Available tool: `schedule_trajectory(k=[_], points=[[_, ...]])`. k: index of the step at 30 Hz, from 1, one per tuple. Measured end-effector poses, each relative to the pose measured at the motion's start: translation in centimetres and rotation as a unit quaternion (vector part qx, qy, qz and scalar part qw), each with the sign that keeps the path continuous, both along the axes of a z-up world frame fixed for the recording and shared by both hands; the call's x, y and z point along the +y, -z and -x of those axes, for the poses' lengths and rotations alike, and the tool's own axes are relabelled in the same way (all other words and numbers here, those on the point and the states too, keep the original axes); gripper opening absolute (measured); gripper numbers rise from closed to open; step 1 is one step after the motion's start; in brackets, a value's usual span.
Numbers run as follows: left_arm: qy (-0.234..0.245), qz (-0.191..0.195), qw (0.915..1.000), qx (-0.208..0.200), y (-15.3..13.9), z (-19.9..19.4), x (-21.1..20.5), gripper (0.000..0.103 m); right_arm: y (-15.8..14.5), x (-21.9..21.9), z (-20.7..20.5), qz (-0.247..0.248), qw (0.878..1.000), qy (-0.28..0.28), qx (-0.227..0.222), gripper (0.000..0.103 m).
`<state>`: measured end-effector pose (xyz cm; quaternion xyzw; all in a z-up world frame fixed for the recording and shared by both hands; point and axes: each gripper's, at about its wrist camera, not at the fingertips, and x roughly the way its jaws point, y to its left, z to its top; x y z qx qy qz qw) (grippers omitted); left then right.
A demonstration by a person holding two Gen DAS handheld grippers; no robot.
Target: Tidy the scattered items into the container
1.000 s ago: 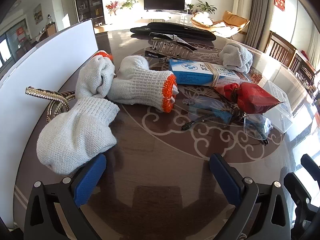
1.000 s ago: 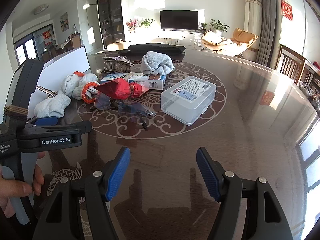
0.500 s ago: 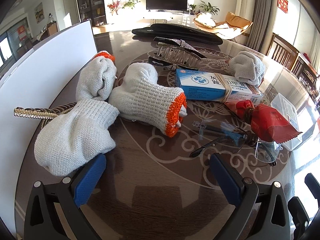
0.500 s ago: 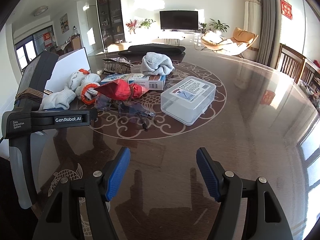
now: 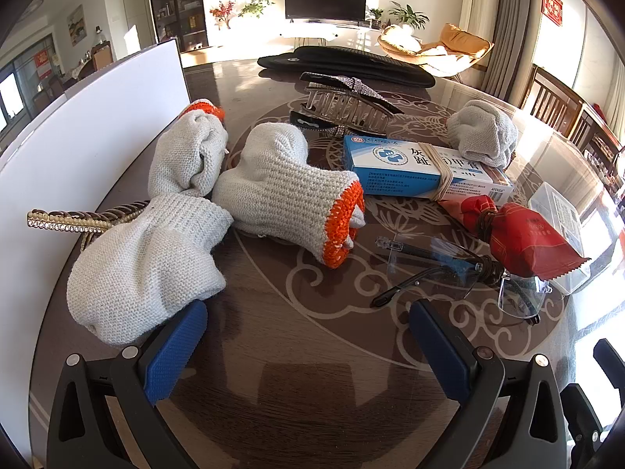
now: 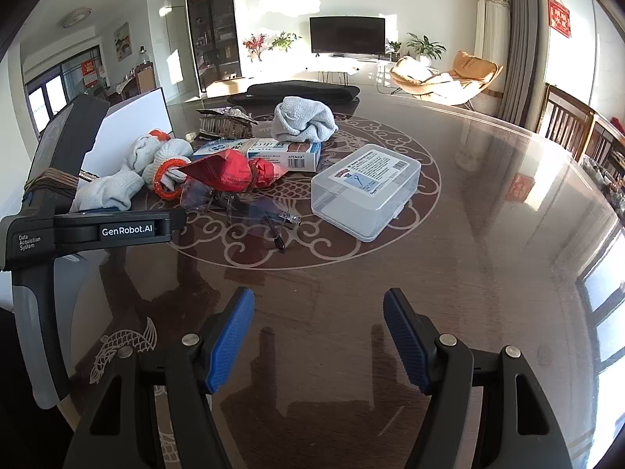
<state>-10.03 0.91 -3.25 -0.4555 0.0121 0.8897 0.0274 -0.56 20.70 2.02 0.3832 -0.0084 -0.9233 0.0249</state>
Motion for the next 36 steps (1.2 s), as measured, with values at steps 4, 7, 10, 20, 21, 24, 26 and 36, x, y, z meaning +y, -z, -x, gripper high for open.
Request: schedule_trajectory(k=[4, 7, 10, 20, 21, 24, 26, 36], points=[[0.000, 0.000, 1.0000, 0.000, 0.00, -0.03, 0.02, 0.103, -0.08, 0.18, -0.12, 0.005, 1.000, 0.001, 0.004, 0.070], [0.000, 0.000, 1.0000, 0.000, 0.00, -0.04, 0.03, 0.103, -0.07, 0.13, -0.08, 0.000, 1.000, -0.001, -0.001, 0.070], [0.000, 0.000, 1.0000, 0.000, 0.00, -0.04, 0.03, 0.103, -0.08, 0.10, -0.09, -0.002, 1.000, 0.000, -0.002, 0.070], [0.000, 0.000, 1.0000, 0.000, 0.00, 0.04, -0.03, 0.103, -0.10, 0.09, -0.09, -0.004, 1.000, 0.000, -0.002, 0.070], [0.000, 0.000, 1.0000, 0.000, 0.00, 0.02, -0.01, 0.103, -0.09, 0.07, -0.08, -0.004, 1.000, 0.000, -0.002, 0.070], [0.000, 0.000, 1.0000, 0.000, 0.00, 0.02, -0.02, 0.103, -0.10, 0.08, -0.07, -0.004, 1.000, 0.000, -0.002, 0.070], [0.000, 0.000, 1.0000, 0.000, 0.00, 0.02, -0.02, 0.103, -0.10, 0.10, -0.07, -0.004, 1.000, -0.001, -0.003, 0.070], [0.000, 0.000, 1.0000, 0.000, 0.00, 0.02, -0.01, 0.103, 0.01, 0.01, 0.04, -0.005, 1.000, -0.002, -0.005, 0.070]])
